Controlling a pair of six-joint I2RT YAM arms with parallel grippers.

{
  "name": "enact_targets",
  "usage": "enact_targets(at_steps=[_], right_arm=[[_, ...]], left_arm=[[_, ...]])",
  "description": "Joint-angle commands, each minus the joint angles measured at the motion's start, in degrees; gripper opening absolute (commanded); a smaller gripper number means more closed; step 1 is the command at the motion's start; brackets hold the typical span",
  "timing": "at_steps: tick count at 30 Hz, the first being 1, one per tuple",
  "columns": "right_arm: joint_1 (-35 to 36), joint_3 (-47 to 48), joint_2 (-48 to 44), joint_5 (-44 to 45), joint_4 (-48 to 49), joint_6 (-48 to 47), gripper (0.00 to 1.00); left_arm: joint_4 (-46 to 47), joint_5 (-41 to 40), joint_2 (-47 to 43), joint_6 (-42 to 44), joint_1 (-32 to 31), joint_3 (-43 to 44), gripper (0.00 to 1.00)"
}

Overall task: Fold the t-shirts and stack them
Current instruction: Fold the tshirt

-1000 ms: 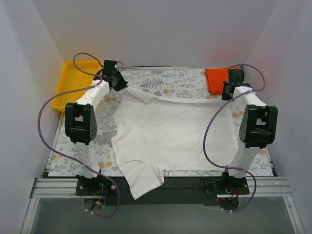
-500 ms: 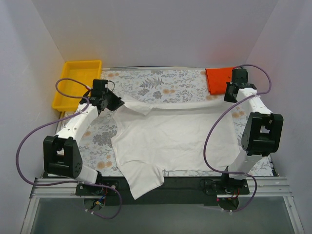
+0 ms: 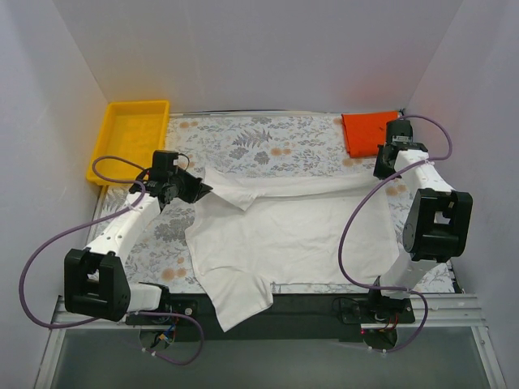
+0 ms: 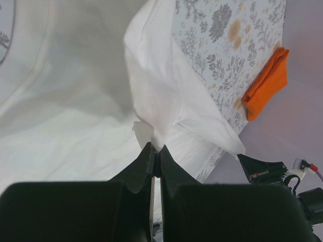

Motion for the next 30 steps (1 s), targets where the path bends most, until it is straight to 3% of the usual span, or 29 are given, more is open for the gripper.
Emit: enact_targets(at_steps=[1, 8, 15, 30], right_arm=[[-0.43, -0.3, -1.3, 1.4, -0.37, 0.73, 0.01], [-0.51, -1.35, -0.33, 1.84, -0.46, 1.17, 0.01], [-0.51, -3.99, 1.25, 2.19, -0.46, 1.7, 0.01], [-0.52, -5.83, -2.17, 3.86, -3.53, 4.51, 0.01]], left_arm=[[-0.49, 1.63, -3.04, -3.92, -1.36, -2.59, 0.0], [-0.05, -1.36, -8.05, -6.92, -2.77, -8.92, 0.0], [2.49, -3.2, -6.3, -5.6, -2.77, -15.51, 0.0], [-1.01, -6.02, -6.64, -1.91, -2.77, -8.49, 0.0]])
